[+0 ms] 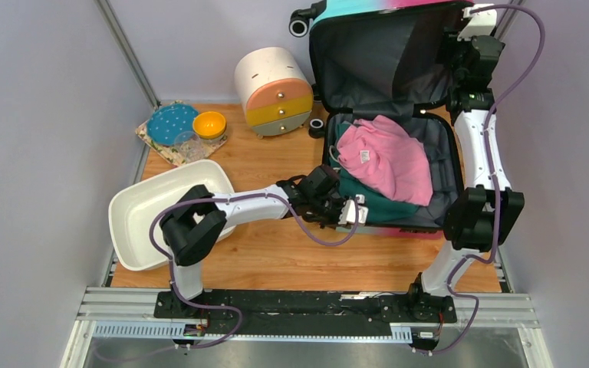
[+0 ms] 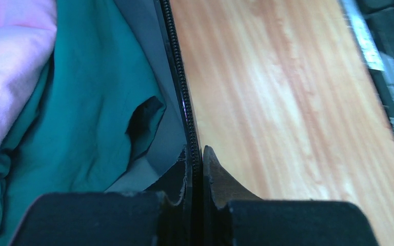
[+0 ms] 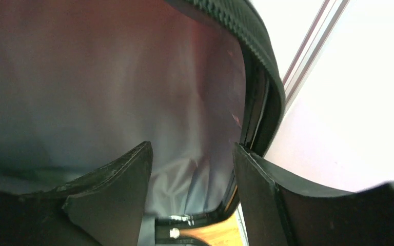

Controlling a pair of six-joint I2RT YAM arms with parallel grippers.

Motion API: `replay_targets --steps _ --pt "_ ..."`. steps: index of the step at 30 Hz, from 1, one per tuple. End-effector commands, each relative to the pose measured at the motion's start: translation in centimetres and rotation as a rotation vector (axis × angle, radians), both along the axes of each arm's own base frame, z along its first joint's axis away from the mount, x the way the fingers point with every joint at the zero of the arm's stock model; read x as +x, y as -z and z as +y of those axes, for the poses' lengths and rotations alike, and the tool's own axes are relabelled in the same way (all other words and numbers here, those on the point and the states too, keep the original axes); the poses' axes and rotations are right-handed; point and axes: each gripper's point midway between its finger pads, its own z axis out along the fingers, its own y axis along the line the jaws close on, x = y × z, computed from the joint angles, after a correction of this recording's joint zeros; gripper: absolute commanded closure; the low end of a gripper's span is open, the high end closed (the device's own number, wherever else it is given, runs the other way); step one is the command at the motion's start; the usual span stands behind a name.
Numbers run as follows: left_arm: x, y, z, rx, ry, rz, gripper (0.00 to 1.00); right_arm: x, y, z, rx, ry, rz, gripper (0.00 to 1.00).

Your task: Open, take out, and arrange the luggage

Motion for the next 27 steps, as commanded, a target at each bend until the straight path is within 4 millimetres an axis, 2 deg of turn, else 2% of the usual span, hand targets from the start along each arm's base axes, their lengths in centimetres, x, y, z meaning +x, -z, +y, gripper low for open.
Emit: replay_targets --steps 1,4,5,8,9,11,12,13,15,16,17,18,19,20,21,22,23,24,25,27 --pt "-6.5 1.2 1.9 0.082 0.162 0.075 1.0 0.0 -3.2 -1.5 0.016 0.08 -0.092 0.34" --pt "-4.4 1.5 1.1 0.095 0.079 0.025 1.0 0.2 -2.9 -0.9 0.022 0.048 -0.083 0.32" --pt "-3.2 1.3 0.4 0.084 0.044 -0.003 1.0 0.3 -1.9 -0.8 0.027 0.039 -0.05 0.32" --pt "-1.0 0.3 -1.1 0.043 -0.026 0.007 0.99 -0.2 -1.9 -0.1 0.024 0.005 -0.033 0.29" --pt "-0.3 -0.1 -1.5 0.032 -0.061 0.02 0.96 -0.3 -1.2 0.4 0.015 -0.023 -0.011 0.28" --pt "1.6 -1.2 -2.5 -0.01 -0.111 0.015 0.94 -1.3 -1.2 0.8 0.009 -0.04 0.01 0.28" --pt "2.3 -1.6 -2.8 -0.023 -0.143 0.028 0.94 -1.6 -0.1 1.8 0.007 -0.092 0.045 0.27" --pt "2.9 -1.9 -3.0 -0.037 -0.164 0.024 0.93 -2.4 -0.5 2.0 -0.003 -0.103 0.043 0.27" --pt "3.2 -3.5 -3.5 -0.076 -0.173 0.043 0.66 -3.8 0.0 2.6 -0.008 -0.13 0.068 0.26" --pt "2.9 -4.3 -3.6 -0.086 -0.163 0.052 0.48 -4.3 0.1 2.8 -0.021 -0.139 0.076 0.25" --pt "2.0 -6.1 -3.5 -0.104 -0.137 0.081 0.16 -4.8 0.1 3.0 -0.027 -0.145 0.081 0.25" --pt "1.5 -7.1 -3.3 -0.111 -0.136 0.101 0.16 -6.0 -0.5 3.4 -0.038 -0.163 0.074 0.25" --pt "1.2 -8.0 -2.9 -0.116 -0.139 0.113 0.16 -6.5 0.1 3.6 -0.05 -0.172 0.093 0.25" --pt "0.7 -10.2 -2.0 -0.13 -0.143 0.114 0.16 -7.1 0.1 3.7 -0.052 -0.178 0.098 0.24" --pt "0.4 -11.1 -1.4 -0.132 -0.141 0.113 0.16 -8.3 -0.5 4.2 -0.062 -0.199 0.094 0.24" --pt "0.8 -12.0 -0.3 -0.138 -0.159 0.111 0.16 -8.8 0.1 4.4 -0.063 -0.208 0.109 0.24" --pt "0.5 -13.6 1.3 -0.155 -0.19 0.121 0.16 -9.3 0.1 4.6 -0.066 -0.216 0.112 0.24" --pt "0.9 -14.4 2.4 -0.164 -0.218 0.13 0.16 -10.4 -0.4 5.0 -0.071 -0.234 0.113 0.24" --pt "1.7 -15.4 5.1 -0.169 -0.273 0.137 0.16 -10.8 -0.1 5.3 -0.07 -0.246 0.123 0.24" --pt "3.1 -15.7 8.5 -0.157 -0.376 0.158 0.16 -12.2 0.4 5.9 -0.063 -0.272 0.156 0.24"
